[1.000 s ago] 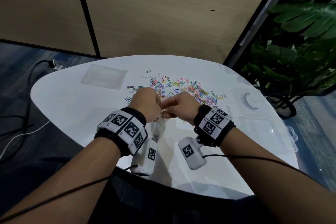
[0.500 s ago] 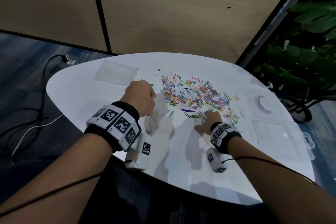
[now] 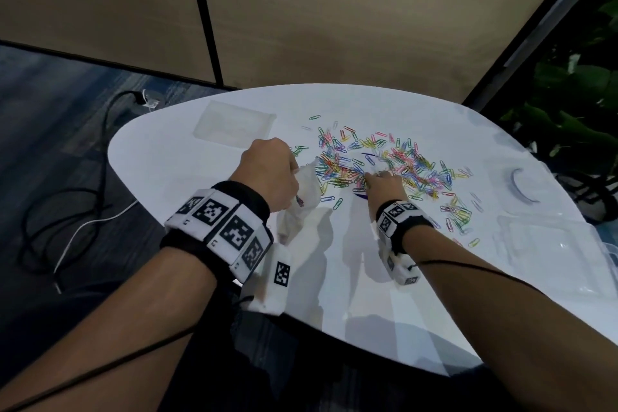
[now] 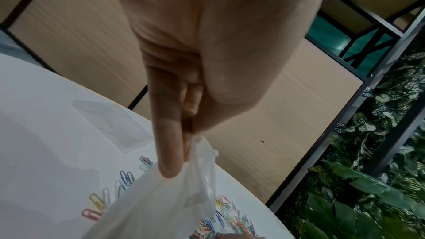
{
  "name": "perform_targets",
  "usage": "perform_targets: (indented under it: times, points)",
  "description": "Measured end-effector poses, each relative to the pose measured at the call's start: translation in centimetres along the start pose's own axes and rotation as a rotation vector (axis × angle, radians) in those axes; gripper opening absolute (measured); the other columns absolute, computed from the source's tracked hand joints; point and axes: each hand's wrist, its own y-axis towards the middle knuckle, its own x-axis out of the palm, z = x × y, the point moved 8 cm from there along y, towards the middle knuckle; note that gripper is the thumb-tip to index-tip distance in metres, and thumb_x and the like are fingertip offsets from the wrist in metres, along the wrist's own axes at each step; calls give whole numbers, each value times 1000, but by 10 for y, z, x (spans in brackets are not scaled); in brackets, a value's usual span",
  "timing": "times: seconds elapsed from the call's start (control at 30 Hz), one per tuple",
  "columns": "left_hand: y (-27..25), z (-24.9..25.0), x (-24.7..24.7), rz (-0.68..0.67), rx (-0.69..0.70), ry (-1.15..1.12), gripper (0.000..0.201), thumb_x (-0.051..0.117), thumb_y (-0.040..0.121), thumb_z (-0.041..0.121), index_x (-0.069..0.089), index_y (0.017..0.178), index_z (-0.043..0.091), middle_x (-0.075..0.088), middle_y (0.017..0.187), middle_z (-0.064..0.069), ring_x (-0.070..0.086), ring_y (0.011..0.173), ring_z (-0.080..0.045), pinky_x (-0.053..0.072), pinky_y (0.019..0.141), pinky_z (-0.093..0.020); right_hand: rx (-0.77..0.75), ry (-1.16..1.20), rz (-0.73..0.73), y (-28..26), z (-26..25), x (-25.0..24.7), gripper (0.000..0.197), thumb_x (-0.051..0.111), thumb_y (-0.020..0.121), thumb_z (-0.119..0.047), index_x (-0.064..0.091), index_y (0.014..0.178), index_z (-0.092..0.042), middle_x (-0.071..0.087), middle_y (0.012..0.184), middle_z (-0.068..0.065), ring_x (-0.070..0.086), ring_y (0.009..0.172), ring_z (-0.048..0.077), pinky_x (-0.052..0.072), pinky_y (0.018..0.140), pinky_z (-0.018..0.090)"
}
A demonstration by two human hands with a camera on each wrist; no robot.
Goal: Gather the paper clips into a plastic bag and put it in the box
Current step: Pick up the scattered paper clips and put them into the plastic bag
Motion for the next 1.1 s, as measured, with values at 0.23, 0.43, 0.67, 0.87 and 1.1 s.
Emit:
perform_targets:
  times: [0.23,0.43,0.67,0.87,1.1]
  points:
    - [-1,8,10,-34,10,7,25,56,92,-2,78,104,3,76,97,-20,75,91,-37,63,87,-41,64,271,60,-8,23,-24,19,60,91,-15,78,91,-7,74,91,10,69,82,24,57,79,28]
    - [-1,14,16,-61,14,14,27,56,90,-4,77,105,4,77,98,-19,75,93,-36,63,87,-41,308,708,75,-22,80,-28,17,74,81,-30,80,92,-18,77,92,1,71,88,18,56,82,26]
    - [1,32,35,-93,6,-20,25,58,90,-2,73,110,1,75,109,-17,75,100,-35,62,92,-40,373,1786,-16,-48,69,-74,23,79,78,-11,72,96,1,75,89,14,74,80,17,60,70,22]
    - [-4,49,51,-88,28,-48,20,57,90,1,71,103,0,75,103,-20,76,94,-37,63,88,-43,146,1961,-318,-107,-16,-91,13,66,89,-5,68,97,5,74,88,11,72,84,17,59,74,21]
    - [-4,54,55,-84,52,-98,17,62,87,1,76,96,3,75,101,-21,76,91,-38,64,83,-44,55,1371,-77,-116,-25,-79,12,74,73,-5,75,65,-14,72,76,14,67,73,31,57,87,48]
